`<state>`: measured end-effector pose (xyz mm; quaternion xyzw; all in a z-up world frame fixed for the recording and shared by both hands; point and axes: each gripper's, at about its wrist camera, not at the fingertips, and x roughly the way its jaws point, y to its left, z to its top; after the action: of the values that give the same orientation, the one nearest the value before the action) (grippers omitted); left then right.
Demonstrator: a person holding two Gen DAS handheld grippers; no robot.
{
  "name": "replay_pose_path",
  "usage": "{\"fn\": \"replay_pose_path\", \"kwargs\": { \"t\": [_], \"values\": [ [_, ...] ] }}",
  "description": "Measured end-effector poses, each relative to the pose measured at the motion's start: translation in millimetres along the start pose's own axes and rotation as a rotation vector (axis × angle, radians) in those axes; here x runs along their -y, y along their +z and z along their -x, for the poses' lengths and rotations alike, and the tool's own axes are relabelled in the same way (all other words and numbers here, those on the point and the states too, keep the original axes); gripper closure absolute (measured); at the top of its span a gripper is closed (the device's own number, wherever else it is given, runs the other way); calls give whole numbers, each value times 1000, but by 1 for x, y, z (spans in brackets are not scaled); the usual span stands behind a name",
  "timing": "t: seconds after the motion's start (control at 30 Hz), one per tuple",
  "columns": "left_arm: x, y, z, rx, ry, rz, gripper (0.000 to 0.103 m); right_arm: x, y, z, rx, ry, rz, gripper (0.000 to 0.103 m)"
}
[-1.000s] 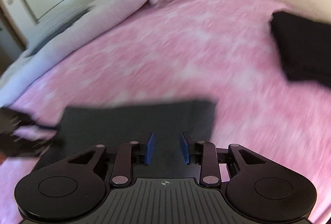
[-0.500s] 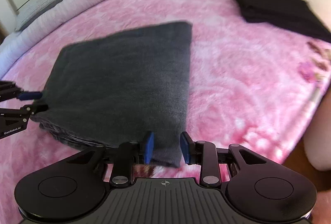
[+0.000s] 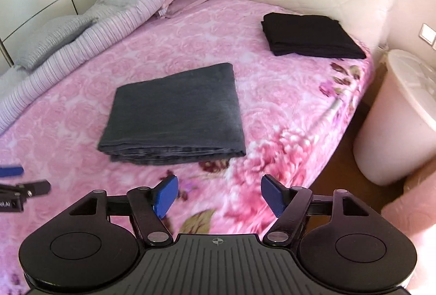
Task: Fold clothes
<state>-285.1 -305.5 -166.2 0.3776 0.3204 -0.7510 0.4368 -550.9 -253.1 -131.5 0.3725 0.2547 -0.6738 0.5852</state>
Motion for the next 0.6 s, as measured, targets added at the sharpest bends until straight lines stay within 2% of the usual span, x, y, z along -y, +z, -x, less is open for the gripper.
{"fn": "replay_pose_path", "kwargs": {
  "t": [0.07, 0.23, 0.33, 0.47, 0.6],
  "values": [
    [3, -3, 13, -13, -23, 2, 7, -7, 0, 15, -5, 6, 7, 32],
    [18, -7, 40, -4, -10, -68, 7, -19, -1, 44, 6, 20, 44, 32],
    [25, -9, 49, 13, 22, -88, 7, -18, -2, 55, 17, 21, 36, 32],
    [29, -6, 63, 55, 101, -86, 7, -14, -2, 62, 16, 11, 10, 32],
    [31, 1, 70, 77, 120, -75, 7, -15, 5, 71, 36, -7, 25, 32]
  ]
}}
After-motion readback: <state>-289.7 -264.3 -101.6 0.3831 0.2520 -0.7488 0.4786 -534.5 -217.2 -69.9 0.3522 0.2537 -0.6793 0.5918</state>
